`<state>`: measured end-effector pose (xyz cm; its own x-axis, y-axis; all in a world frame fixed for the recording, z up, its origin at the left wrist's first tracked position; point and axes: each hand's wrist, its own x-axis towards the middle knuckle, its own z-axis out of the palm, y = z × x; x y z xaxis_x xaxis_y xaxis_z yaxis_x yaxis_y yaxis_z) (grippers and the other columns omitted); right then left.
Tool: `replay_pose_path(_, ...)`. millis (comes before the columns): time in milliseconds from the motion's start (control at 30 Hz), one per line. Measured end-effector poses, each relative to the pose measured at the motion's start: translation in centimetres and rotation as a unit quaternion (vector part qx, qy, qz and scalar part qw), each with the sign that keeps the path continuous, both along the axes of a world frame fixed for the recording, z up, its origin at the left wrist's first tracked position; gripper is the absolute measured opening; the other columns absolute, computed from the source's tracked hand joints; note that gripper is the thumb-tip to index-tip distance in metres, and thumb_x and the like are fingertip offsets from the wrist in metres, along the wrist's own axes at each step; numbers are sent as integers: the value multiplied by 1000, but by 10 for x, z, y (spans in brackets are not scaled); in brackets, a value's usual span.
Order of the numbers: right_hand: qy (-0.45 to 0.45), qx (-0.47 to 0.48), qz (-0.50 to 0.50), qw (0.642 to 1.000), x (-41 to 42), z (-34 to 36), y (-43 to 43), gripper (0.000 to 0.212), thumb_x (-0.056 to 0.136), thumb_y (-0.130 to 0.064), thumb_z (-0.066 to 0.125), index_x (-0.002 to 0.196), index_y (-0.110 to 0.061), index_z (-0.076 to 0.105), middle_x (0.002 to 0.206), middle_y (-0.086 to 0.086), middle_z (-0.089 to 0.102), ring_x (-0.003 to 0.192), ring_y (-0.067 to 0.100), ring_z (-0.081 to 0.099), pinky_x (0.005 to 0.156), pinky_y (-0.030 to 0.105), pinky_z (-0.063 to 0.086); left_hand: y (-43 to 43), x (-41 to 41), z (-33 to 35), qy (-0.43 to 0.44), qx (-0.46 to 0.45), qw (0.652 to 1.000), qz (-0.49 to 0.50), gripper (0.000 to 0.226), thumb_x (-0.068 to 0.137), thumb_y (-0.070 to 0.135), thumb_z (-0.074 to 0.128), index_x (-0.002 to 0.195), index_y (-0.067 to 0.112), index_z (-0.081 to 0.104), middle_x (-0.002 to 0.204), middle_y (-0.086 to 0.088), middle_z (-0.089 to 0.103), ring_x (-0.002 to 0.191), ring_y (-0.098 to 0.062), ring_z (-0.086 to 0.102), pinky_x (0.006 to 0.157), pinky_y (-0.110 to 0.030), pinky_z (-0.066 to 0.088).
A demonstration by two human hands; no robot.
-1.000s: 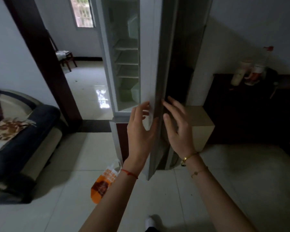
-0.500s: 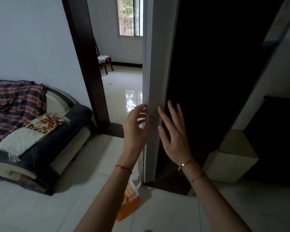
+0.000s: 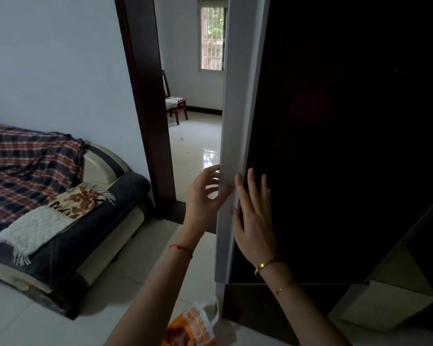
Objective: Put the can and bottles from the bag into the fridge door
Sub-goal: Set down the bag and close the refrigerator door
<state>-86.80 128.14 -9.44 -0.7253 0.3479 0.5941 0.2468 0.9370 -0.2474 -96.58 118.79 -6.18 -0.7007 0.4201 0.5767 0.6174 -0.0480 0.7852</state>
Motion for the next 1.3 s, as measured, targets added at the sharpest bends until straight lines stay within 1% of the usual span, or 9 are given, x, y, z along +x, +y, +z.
replay_pose_path(167, -16, 10, -43, 999, -36, 1, 15, 67, 97, -28, 41, 154, -22, 6, 162, 3, -4, 149, 30, -6, 120, 55, 9, 25, -40, -3, 5, -15, 1000, -7, 57, 77, 13, 79, 128, 13, 54, 108, 13, 60, 98, 6, 60, 81, -10, 51)
replay_pose_path(400, -39, 47, -132, 989, -79, 2, 33, 70, 96, -28, 41, 153, -25, 2, 162, 1, -5, 150, 29, -5, 118, 60, 8, 56, -90, -10, 50, -25, 998, -17, 64, 76, 14, 80, 134, 11, 52, 120, -2, 60, 101, -6, 60, 88, -13, 52)
replay_pose_path(500, -37, 46, -157, 986, -96, 3, 40, 69, 96, -27, 41, 153, -26, 2, 163, 1, -3, 150, 28, -3, 118, 60, 8, 69, -108, -13, 55, -22, 998, -35, 69, 77, 13, 79, 140, 11, 50, 121, -4, 59, 106, -14, 62, 91, -20, 54)
replay_pose_path(667, -34, 50, -198, 978, -119, 2, 48, 66, 97, -26, 38, 153, -25, 5, 163, 1, 0, 150, 28, -2, 118, 60, 7, 86, -132, -16, 66, -12, 996, -59, 72, 79, 9, 77, 144, 11, 45, 124, 3, 52, 110, -8, 57, 95, -16, 50)
replay_pose_path(900, -30, 65, -247, 966, -142, 6, 55, 70, 96, -19, 43, 153, -25, 4, 163, -1, 0, 150, 25, -1, 118, 59, 7, 107, -153, -20, 56, 6, 996, -76, 75, 78, 4, 77, 145, 9, 44, 128, -10, 52, 119, -17, 55, 98, -21, 50)
replay_pose_path(1000, -27, 81, -270, 959, -148, 3, 59, 73, 94, -15, 47, 153, -25, 6, 163, 0, 2, 150, 26, 3, 118, 59, 9, 113, -161, -24, 62, 10, 995, -75, 73, 79, 8, 78, 144, 10, 46, 125, -8, 53, 116, -13, 55, 96, -15, 50)
replay_pose_path(1067, -26, 86, -277, 957, -151, 1, 61, 72, 94, -15, 48, 153, -25, 7, 162, 0, 5, 150, 27, 5, 118, 59, 10, 114, -163, -26, 67, 10, 995, -73, 73, 79, 10, 79, 145, 12, 46, 123, -4, 53, 113, -11, 55, 94, -17, 50)
replay_pose_path(1133, -26, 88, -283, 955, -153, -1, 61, 70, 95, -16, 46, 153, -25, 9, 162, 1, 6, 150, 27, 5, 118, 59, 10, 115, -164, -27, 62, 17, 995, -77, 74, 78, 10, 80, 144, 12, 47, 120, 2, 51, 111, -10, 56, 93, -17, 51)
replay_pose_path(1300, -31, 96, -284, 953, -152, 1, 63, 64, 97, -19, 40, 153, -25, 10, 162, 0, 6, 150, 27, 5, 119, 56, 9, 118, -164, -24, 62, 14, 994, -84, 73, 77, 7, 79, 143, 11, 48, 121, 5, 46, 111, -8, 54, 91, -7, 46)
